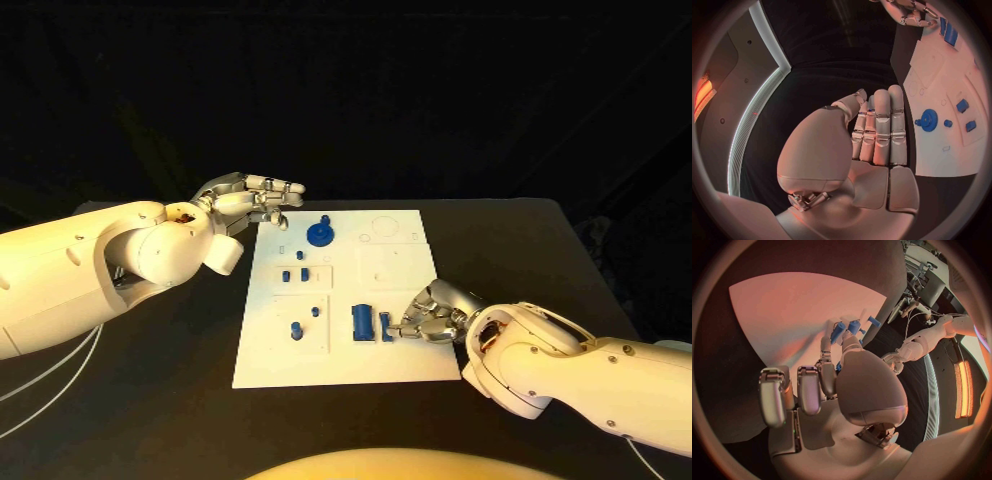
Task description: Assemble the parts on the task board
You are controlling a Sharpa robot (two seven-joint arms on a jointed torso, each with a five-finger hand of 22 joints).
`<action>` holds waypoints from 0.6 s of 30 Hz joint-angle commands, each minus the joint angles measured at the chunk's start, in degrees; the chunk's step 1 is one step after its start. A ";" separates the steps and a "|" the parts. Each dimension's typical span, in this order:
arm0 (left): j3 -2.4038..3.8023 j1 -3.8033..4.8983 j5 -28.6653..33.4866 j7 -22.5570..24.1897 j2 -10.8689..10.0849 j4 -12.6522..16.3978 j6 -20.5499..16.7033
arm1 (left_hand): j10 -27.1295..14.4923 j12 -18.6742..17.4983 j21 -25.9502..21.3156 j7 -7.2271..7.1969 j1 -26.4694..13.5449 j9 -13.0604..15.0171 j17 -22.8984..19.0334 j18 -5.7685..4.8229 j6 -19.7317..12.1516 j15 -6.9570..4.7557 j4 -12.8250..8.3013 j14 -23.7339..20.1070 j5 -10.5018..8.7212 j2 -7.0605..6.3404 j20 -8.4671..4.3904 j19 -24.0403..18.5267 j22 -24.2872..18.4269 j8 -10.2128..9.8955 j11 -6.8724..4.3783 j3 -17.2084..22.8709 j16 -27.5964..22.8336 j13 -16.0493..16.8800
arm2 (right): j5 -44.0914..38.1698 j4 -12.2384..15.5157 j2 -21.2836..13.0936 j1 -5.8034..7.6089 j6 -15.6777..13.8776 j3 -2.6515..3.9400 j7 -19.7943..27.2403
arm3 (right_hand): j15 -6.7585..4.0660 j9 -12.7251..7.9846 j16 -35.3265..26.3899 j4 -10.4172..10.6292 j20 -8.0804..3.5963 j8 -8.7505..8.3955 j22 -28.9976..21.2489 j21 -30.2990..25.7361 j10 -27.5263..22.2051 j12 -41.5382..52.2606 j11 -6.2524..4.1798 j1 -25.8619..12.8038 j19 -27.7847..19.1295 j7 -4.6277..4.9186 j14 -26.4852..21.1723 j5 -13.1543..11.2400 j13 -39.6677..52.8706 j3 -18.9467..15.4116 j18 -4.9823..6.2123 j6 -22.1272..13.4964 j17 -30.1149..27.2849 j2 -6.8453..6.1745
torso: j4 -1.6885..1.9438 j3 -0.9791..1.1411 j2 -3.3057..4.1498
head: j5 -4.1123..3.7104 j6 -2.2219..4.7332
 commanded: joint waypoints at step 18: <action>0.03 0.03 0.26 0.12 0.03 0.05 0.99 | -0.57 0.37 -0.25 0.18 -0.21 -0.06 -0.06 0.31 0.02 0.03 -0.01 -0.25 -0.04 0.46 -0.04 0.23 -0.06 -0.06 0.01 -0.31 -0.23 0.10 | -5.03 0.17 -0.39 -0.64 3.36 -0.02 2.25 | -0.40 0.17 -0.03 -0.46 -0.24 0.00 14.57 -0.05 -0.26 -0.06 -0.11 1.58 5.23 0.00 3.90 -2.23 2.60 -0.13 -0.42 -0.35 4.82 0.82 | 0.03 -0.05 0.07 | 0.04 0.19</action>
